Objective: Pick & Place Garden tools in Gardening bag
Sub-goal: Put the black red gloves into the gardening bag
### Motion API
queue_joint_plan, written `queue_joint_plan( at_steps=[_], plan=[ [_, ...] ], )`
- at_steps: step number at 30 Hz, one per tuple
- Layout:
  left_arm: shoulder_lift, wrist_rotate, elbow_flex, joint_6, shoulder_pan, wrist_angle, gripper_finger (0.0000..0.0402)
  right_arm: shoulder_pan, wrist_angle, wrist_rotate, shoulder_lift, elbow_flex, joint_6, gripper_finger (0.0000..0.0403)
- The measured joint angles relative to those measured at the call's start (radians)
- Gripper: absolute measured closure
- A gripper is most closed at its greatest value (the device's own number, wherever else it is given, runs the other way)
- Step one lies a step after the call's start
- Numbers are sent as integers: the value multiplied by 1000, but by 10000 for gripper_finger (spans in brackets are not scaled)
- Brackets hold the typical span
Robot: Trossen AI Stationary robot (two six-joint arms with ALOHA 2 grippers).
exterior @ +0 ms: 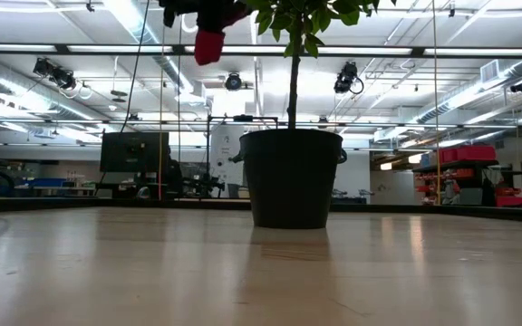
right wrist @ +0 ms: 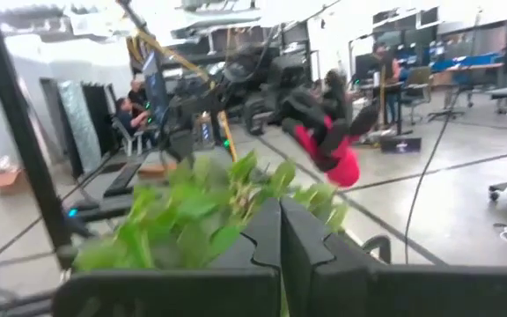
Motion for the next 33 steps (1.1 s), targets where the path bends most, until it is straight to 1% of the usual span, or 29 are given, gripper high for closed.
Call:
queue_joint_plan(
  at_steps=[4,8,18,23,28,33],
  plan=[
    [11,9,50,-18,-4,3,391,-40,-3,-7,9,57,-31,403],
    [47,24,127,-23,-10,-3,391,-73,-63,-10,24,131,-73,403],
    [190,93,361,-81,-11,-42,391,-123,-173,-10,65,293,-105,403],
    [261,123,458,-115,-12,-40,391,-134,-179,-10,108,364,-134,403],
    [315,156,515,-149,-20,14,391,-149,-179,-9,155,423,-183,403],
    [346,162,521,-186,-37,91,391,-176,-178,-7,205,453,-218,403]
  ],
)
